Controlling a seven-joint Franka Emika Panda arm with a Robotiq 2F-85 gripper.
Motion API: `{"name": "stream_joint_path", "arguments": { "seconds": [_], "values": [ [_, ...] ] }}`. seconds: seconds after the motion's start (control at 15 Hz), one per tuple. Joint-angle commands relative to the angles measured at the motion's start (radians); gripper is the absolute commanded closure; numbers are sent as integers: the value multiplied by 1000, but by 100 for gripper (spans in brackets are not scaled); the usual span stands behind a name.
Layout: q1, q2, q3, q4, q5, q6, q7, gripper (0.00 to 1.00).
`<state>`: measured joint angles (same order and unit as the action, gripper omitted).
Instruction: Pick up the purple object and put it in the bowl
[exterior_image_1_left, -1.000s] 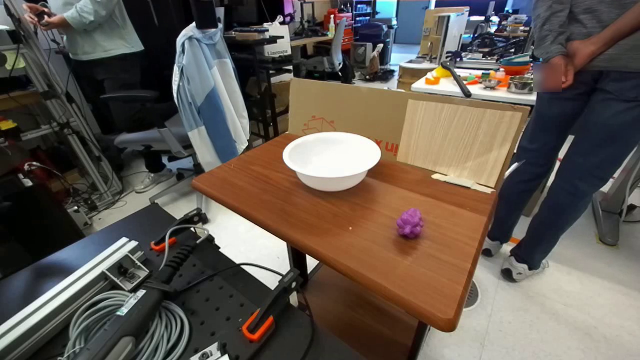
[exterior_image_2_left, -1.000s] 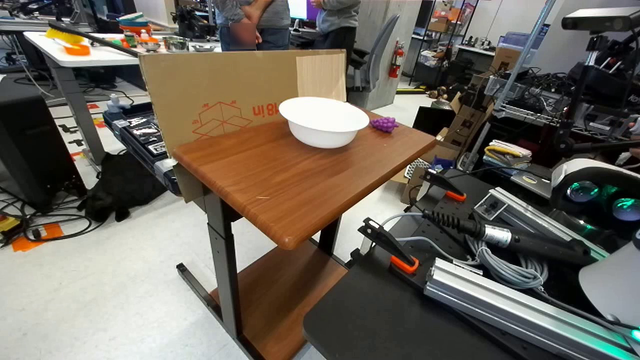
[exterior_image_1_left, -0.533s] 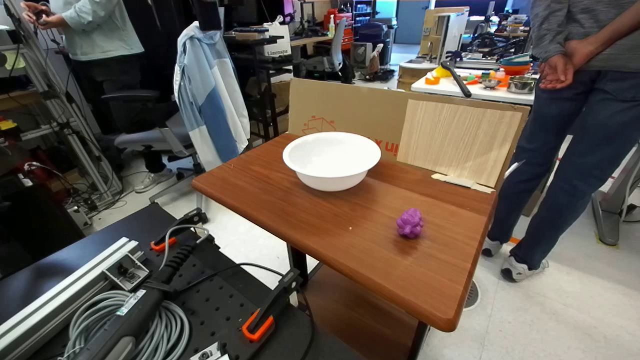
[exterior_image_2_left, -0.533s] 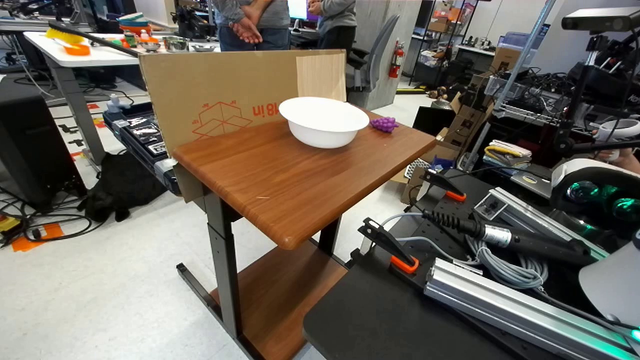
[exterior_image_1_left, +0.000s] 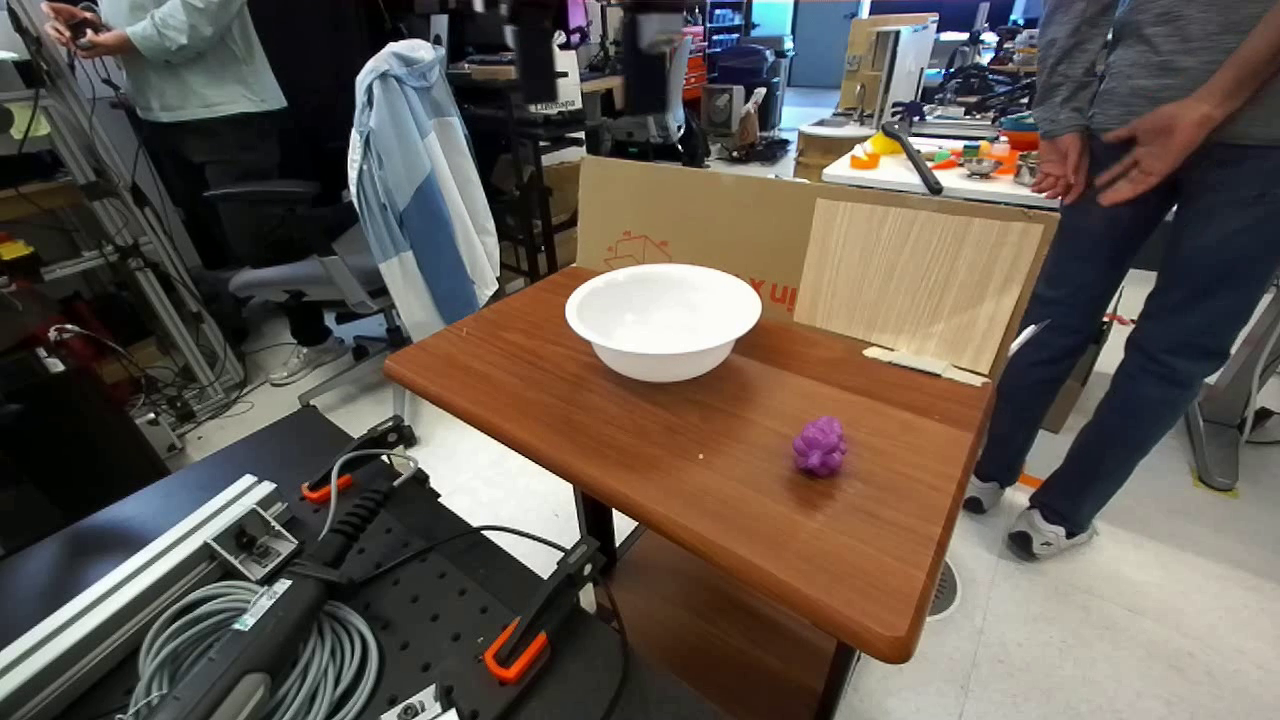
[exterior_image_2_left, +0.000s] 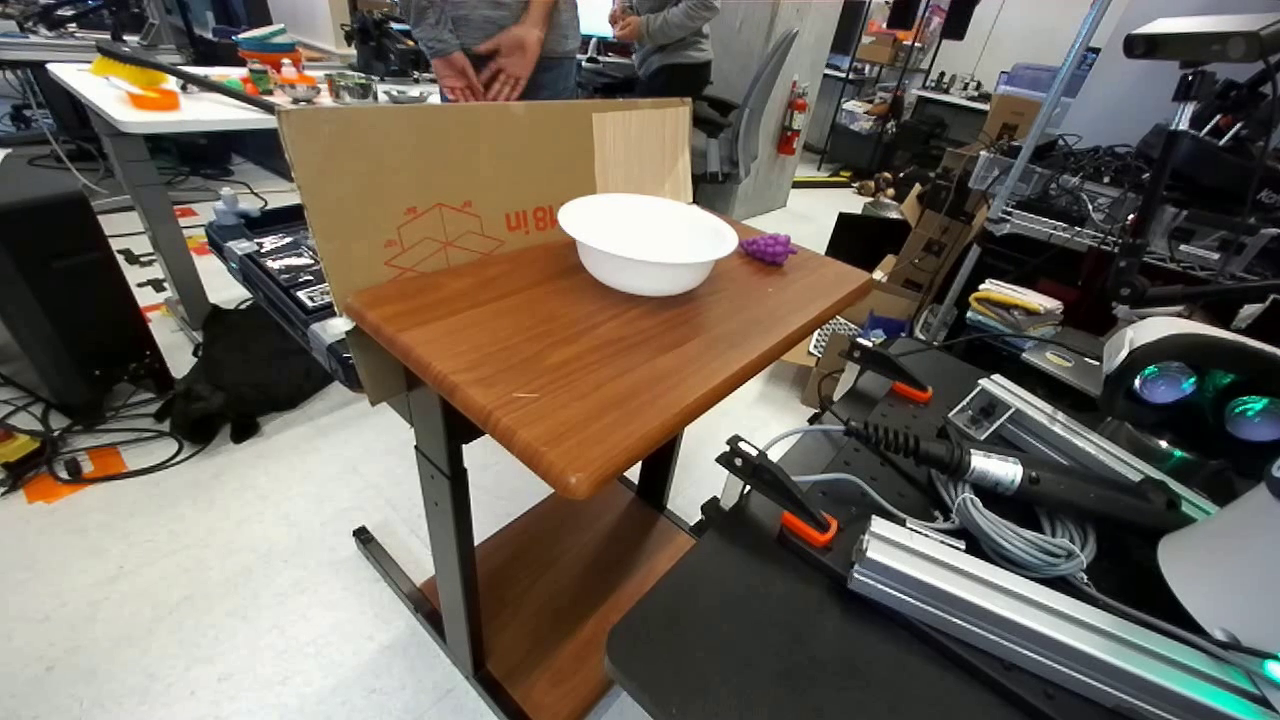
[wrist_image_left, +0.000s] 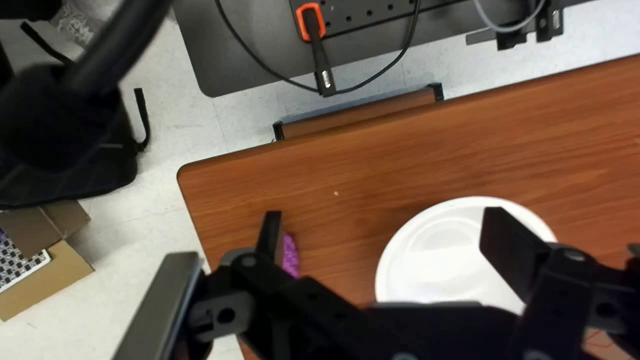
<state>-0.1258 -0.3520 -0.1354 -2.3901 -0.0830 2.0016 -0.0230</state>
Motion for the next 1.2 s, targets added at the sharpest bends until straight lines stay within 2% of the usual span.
{"name": "stream_joint_path", "arguments": {
  "seconds": [0.0, 0.27, 0.33, 0.4, 0.8, 0.87, 1.13],
  "values": [
    [-37, 205, -77, 136, 50, 74, -58, 0],
    [-49, 310, -100, 212, 106, 105, -139, 0],
    [-45, 304, -88, 207, 82, 104, -166, 0],
    [-55, 286, -90, 177, 80, 99, -121, 0],
    [-46, 300, -75, 181, 88, 117, -166, 0],
    [-46, 326, -75, 194, 85, 153, -188, 0],
    [-56, 424, -79, 276, 72, 157, -250, 0]
  ]
}}
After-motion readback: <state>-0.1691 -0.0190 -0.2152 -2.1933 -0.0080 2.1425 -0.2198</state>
